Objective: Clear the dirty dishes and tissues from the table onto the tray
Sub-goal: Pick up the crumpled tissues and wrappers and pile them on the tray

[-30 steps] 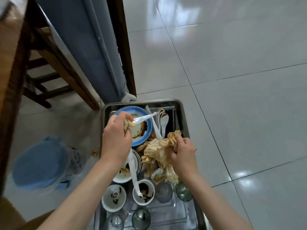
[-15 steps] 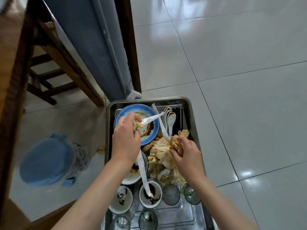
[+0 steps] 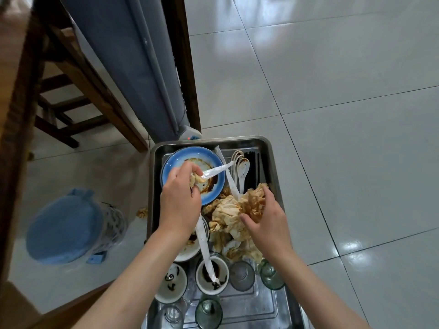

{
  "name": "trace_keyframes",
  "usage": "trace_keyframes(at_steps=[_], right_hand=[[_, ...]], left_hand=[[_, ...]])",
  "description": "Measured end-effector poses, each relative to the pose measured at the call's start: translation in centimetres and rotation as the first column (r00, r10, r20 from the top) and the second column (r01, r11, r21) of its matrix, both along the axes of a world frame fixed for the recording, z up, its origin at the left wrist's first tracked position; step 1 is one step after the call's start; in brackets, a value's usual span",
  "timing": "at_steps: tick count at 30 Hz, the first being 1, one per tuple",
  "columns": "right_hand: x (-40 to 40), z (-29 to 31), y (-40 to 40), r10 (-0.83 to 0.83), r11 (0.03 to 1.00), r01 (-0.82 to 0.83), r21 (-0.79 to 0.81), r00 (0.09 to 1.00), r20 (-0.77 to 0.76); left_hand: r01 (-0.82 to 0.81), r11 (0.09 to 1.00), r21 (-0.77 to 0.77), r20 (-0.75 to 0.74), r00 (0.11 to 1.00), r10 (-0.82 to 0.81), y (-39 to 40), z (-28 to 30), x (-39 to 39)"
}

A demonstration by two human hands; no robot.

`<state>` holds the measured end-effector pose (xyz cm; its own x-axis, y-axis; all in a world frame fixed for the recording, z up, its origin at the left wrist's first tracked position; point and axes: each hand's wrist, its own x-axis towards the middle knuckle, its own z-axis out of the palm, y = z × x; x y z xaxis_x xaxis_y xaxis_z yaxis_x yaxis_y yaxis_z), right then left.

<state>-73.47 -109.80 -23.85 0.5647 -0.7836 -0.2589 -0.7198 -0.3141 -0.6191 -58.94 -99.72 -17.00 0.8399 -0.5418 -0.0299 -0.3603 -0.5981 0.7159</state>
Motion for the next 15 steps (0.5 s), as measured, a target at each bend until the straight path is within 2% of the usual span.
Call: trace_keyframes(at_steps=[5, 9, 15], right_hand=[[-0.2, 0.0, 0.2, 0.060, 0.998, -0.062, -0.032, 0.997, -0.045], [-0.3, 0.3, 0.3, 0.042, 0.998, -0.042, -0.055, 0.999, 0.002], [-0.5, 1.3, -0.6, 0.070, 0.991, -0.071, -0.112, 0.997, -0.011]], left_hand=[[0.000, 1.000, -0.004, -0.009, 1.000, 0.000, 0.2, -0.1, -0.2], [0.005, 1.000, -0.003, -0.013, 1.000, -0.005, 0.2, -0.1, -0.4], [0.017, 0.999, -0.034, -0.047, 0.999, -0.019, -1.4, 0.1, -0.7]])
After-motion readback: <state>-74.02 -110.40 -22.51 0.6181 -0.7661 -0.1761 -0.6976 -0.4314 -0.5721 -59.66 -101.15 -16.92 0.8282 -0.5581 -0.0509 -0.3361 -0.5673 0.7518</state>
